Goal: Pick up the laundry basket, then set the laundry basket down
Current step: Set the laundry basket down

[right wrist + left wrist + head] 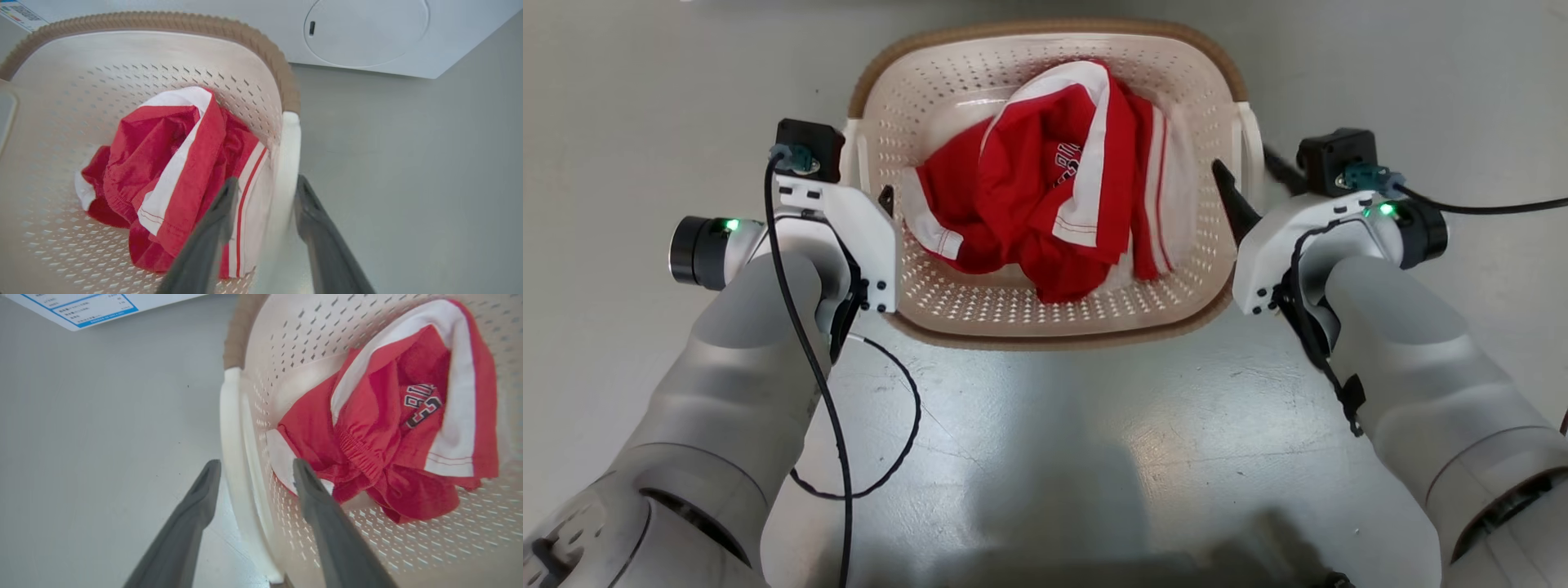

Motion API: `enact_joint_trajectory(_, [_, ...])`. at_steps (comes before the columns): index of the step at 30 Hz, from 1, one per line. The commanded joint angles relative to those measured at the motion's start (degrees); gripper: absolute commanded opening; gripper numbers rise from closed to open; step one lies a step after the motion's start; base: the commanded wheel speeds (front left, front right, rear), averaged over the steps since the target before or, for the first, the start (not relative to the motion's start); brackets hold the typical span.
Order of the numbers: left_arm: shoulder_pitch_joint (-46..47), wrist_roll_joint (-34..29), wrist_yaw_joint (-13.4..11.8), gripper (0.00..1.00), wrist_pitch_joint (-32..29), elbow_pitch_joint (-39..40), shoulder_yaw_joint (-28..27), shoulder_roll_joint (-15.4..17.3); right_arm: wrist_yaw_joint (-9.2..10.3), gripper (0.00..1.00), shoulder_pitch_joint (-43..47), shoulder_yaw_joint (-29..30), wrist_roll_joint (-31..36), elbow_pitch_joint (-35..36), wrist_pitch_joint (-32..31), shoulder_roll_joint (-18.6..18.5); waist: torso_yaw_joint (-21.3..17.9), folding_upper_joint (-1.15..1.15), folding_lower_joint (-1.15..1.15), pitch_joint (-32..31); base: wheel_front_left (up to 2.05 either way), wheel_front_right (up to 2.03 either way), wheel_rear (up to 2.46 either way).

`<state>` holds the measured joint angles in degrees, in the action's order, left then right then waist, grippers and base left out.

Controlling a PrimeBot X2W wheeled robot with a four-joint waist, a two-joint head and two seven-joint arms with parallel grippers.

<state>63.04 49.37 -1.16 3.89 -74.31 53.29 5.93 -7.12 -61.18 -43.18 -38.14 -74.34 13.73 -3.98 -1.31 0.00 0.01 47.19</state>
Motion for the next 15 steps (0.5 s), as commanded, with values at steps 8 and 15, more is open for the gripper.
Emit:
enact_joint_trajectory(8, [0.2,1.0,-2.3,1.0,-0.1,0.4,-1.4,2.0,-0.36,1.0,1.6,7.5,7.1,0.4,1.2,0.9,-0.3,0.0,-0.01,-0.9,0.0,0.0,0.0])
enact_joint_trajectory(15, [-1.7,1.7,-2.9,1.0,-0.5,0.4,-1.5,2.3,-0.36,1.0,3.1,15.1,14.1,2.2,1.3,0.9,-0.6,0.0,-0.01,-3.4,0.0,0.0,0.0])
